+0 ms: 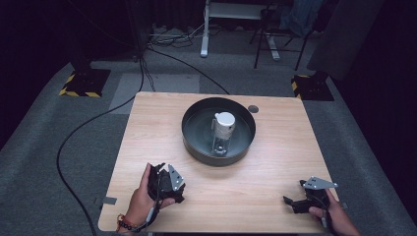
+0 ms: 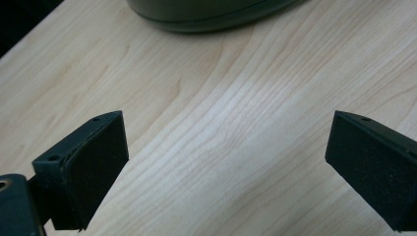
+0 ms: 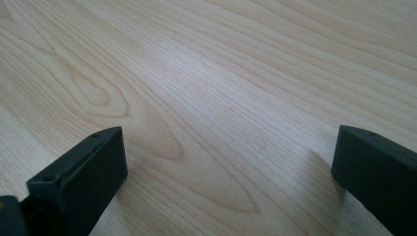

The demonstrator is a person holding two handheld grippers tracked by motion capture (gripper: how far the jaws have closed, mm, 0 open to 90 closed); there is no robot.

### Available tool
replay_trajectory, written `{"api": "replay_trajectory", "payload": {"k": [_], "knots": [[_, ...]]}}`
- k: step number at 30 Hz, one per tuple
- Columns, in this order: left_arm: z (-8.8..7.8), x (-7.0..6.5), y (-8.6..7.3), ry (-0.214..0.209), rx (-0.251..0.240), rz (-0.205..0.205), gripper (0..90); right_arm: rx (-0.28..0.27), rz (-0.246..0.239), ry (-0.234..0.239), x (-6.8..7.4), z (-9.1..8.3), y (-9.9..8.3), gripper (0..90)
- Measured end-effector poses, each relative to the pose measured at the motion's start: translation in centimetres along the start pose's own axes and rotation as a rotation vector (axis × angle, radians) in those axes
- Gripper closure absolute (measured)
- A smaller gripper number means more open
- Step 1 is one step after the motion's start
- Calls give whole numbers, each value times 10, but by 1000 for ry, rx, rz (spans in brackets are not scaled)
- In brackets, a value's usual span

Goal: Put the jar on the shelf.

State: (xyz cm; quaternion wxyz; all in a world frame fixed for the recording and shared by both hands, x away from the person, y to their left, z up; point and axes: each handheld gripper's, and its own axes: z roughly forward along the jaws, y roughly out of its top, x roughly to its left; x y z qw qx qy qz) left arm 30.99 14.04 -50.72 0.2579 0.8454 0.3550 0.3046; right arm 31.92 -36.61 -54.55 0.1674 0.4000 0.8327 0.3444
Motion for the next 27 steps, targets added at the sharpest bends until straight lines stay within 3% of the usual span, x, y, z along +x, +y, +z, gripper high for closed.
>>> {"api": "replay_trajectory", "payload": {"k": [10,14,27], "knots": [[3,7,-25,3,23,-78,32,0,0,0,0,0,0,2],[5,9,-35,-28,48,-124,35,0,0,0,0,0,0,2],[8,23,-61,-122,34,-347,24,0,0,0,0,0,0,2]]}}
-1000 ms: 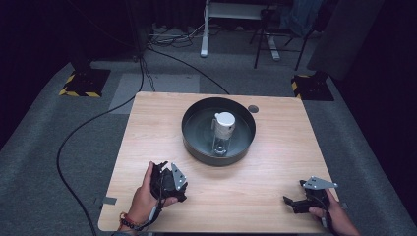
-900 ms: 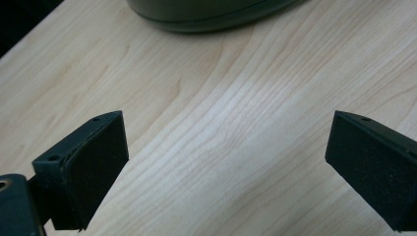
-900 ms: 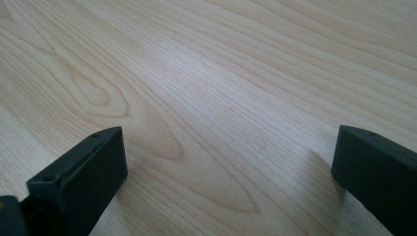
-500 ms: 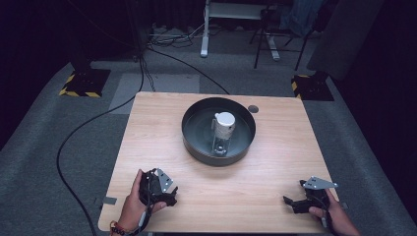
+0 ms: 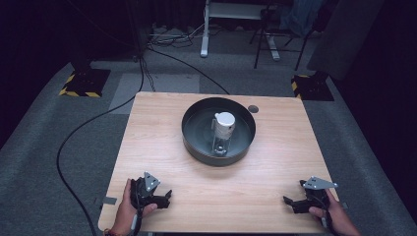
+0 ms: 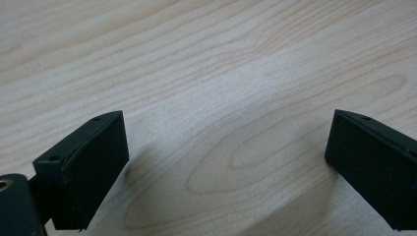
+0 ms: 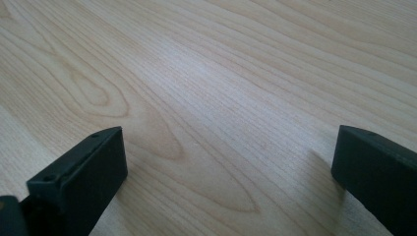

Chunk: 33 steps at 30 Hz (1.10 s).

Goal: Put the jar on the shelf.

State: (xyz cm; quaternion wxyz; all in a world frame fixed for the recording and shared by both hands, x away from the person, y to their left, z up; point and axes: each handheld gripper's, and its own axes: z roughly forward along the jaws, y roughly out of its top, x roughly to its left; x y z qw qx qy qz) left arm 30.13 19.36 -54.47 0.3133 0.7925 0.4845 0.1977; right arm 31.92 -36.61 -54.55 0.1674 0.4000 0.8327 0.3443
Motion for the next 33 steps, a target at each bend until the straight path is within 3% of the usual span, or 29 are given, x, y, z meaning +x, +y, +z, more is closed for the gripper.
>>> {"api": "replay_trajectory", "payload": {"k": [2,8,33], "knots": [[0,2,0,-12,8,-23,19,0,0,0,0,0,0,2],[1,2,0,-10,11,-24,7,0,-2,2,0,0,0,2],[0,4,-1,-29,12,-4,3,0,-3,4,0,0,0,2]]}}
